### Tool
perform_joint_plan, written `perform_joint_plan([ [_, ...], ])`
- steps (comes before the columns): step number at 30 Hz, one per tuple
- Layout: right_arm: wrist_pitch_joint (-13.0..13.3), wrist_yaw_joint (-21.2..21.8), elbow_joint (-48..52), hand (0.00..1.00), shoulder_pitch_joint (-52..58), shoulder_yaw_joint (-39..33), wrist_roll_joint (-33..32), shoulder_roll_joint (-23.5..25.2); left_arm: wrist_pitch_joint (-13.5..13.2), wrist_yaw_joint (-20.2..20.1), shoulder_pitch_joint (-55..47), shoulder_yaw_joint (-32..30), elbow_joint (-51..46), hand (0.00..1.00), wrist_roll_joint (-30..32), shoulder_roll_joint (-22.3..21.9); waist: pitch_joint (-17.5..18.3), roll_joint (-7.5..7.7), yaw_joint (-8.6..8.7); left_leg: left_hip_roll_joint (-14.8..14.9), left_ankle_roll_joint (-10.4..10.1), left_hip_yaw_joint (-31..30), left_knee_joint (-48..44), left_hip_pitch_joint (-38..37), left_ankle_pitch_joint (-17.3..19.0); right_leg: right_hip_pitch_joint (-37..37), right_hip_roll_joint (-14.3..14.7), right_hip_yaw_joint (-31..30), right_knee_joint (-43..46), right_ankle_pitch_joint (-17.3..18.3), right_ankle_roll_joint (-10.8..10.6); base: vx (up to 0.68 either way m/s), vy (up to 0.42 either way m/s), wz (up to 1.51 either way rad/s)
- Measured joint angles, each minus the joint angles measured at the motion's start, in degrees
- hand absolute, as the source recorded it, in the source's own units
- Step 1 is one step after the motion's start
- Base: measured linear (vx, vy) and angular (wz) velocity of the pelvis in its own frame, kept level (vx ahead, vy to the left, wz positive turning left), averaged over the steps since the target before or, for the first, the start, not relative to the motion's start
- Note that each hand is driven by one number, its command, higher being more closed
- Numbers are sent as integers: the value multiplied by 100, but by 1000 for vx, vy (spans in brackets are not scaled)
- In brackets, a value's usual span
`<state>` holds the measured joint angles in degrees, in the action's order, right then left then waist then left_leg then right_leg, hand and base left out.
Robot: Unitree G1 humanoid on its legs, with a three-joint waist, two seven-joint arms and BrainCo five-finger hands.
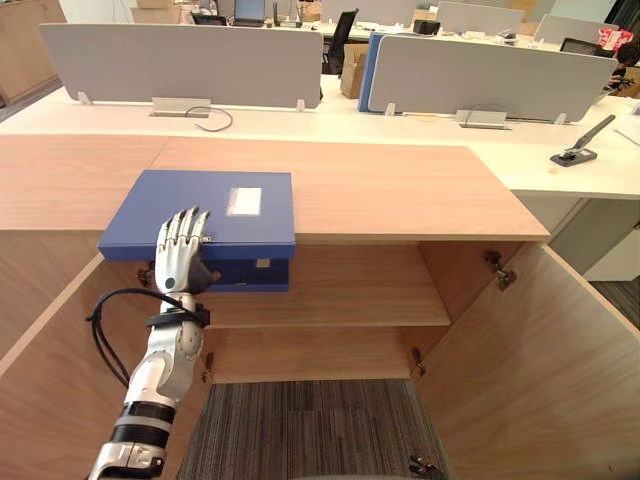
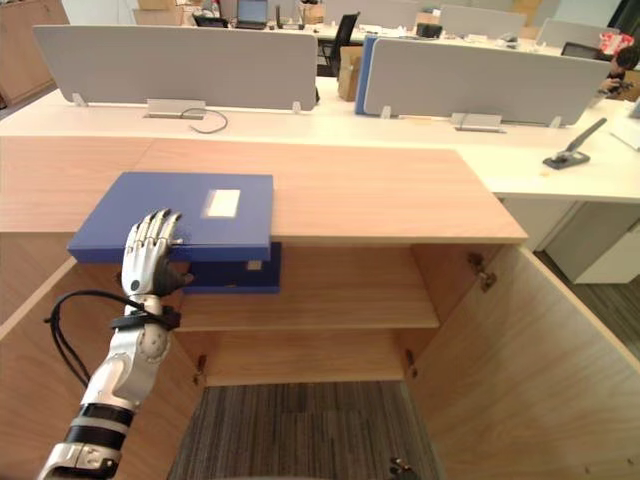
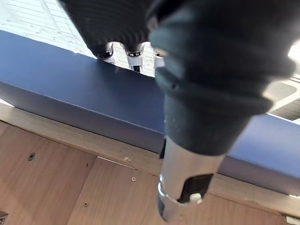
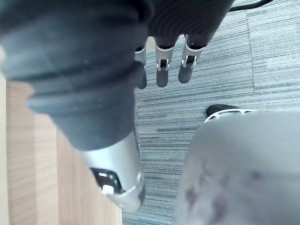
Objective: Walk over to the cabinet, pick up the folder, carry it to the office cabinet, place the folder inside the office cabinet, then close the office cabinet door
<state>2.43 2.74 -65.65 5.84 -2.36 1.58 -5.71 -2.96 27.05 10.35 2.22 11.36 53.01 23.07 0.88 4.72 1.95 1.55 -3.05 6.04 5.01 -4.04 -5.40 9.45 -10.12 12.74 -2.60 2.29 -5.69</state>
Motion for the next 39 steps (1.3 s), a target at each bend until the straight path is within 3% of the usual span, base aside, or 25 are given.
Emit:
perform_joint_plan([
  [11,2,-5,-36,0,56,2,185,-62,-95,-52,422,580,797,0,680,582,29,-65,23,4,0,14,0,-2,0,-8,1,-18,-2,-8,-10,0,0,0],
  [19,3,-3,-45,0,59,21,188,-75,-33,-63,978,740,1437,0,824,711,34,-78,78,4,0,14,-1,-3,0,-9,1,-19,-2,-9,-11,0,0,0],
  [20,3,-1,-46,0,59,21,189,-79,-32,-65,1036,754,1526,100,821,737,36,-83,100,4,0,15,-1,-4,0,-9,1,-20,-2,-9,-12,0,0,0],
  [27,63,0,-49,0,65,20,189,-85,13,-43,1412,754,1656,100,821,943,40,-98,182,8,-2,49,-1,-18,1,-13,1,-46,0,-12,-14,0,0,-1],
  [39,122,-4,-50,0,74,19,190,-90,14,42,1411,774,1746,100,834,930,48,-117,209,14,-5,72,-1,-37,4,-12,2,-55,-1,-27,-32,0,0,0],
])
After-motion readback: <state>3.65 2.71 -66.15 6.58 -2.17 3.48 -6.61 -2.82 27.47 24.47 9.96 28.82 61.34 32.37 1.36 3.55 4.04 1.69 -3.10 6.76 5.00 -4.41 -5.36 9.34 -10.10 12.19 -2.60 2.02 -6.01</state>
